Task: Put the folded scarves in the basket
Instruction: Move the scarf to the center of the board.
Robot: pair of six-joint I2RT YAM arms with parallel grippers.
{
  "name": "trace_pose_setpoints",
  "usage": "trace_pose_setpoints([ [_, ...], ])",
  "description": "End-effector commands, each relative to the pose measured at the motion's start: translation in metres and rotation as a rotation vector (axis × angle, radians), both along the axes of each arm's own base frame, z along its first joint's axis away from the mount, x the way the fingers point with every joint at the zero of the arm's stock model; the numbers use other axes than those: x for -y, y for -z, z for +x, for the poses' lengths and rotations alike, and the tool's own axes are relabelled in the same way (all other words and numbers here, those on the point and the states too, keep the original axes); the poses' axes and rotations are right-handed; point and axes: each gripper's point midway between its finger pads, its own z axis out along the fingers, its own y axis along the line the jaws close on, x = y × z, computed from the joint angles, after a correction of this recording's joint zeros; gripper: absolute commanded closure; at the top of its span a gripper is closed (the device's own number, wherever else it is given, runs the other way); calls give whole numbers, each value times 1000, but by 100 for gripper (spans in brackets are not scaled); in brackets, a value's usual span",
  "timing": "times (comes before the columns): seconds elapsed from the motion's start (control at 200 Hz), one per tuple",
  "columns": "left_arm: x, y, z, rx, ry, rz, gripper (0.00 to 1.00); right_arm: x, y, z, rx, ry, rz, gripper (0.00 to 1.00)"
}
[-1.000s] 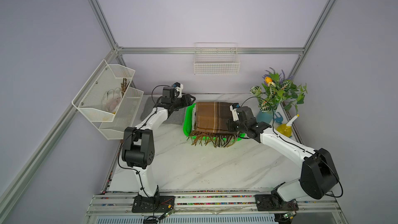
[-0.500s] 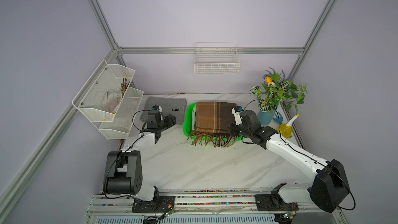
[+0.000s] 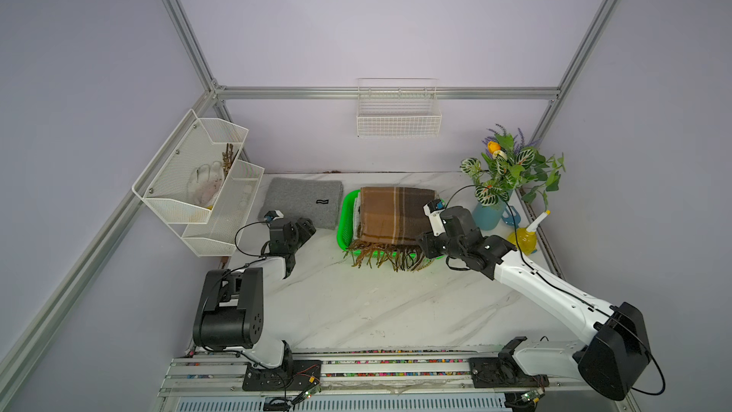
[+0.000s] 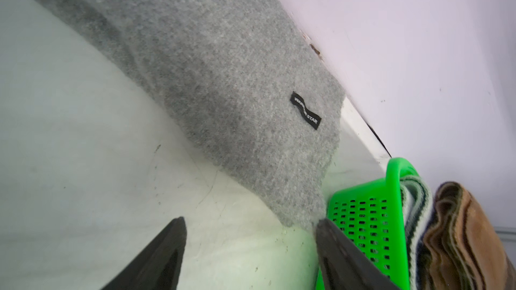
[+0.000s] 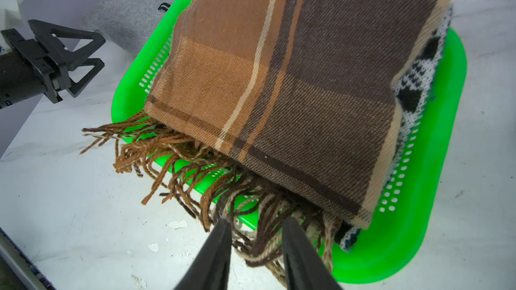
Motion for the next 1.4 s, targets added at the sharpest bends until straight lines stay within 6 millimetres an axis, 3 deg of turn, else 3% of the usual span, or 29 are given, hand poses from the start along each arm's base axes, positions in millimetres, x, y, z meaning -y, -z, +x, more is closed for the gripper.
trace_pose_setpoints([
  [0.0, -4, -8, 13, 78, -74, -105, 22, 2, -3, -7, 28, -8, -13, 64],
  [0.21, -12, 9, 11, 101, -159, -173, 17, 3, -9, -10, 53, -8, -2, 66],
  [0.695, -11, 45, 54, 37, -170, -209, 14, 7, -14, -13, 83, 2, -10, 67],
  [0.845, -7, 59, 65, 61, -150, -247, 19, 12, -13, -11, 93, 22, -33, 67],
  [1.0, 4, 66, 74, 92, -97, -293, 39, 11, -11, -12, 88, 18, -38, 67],
  [1.085, 5, 62, 77, 125, -73, -280, 64, 12, -10, -12, 89, 19, -42, 68],
  [1.14, 3, 65, 76, 115, -79, -262, 72, 12, -10, -12, 90, 22, -45, 68],
  [1.21, 2, 66, 73, 123, -75, -265, 94, 12, -11, -12, 93, 22, -44, 68],
  [1.27, 3, 61, 69, 151, -71, -272, 100, 12, -10, -12, 92, 21, -45, 69],
  [1.395, 6, 49, 52, 159, -58, -273, 100, 9, -10, -14, 88, 11, -40, 69],
])
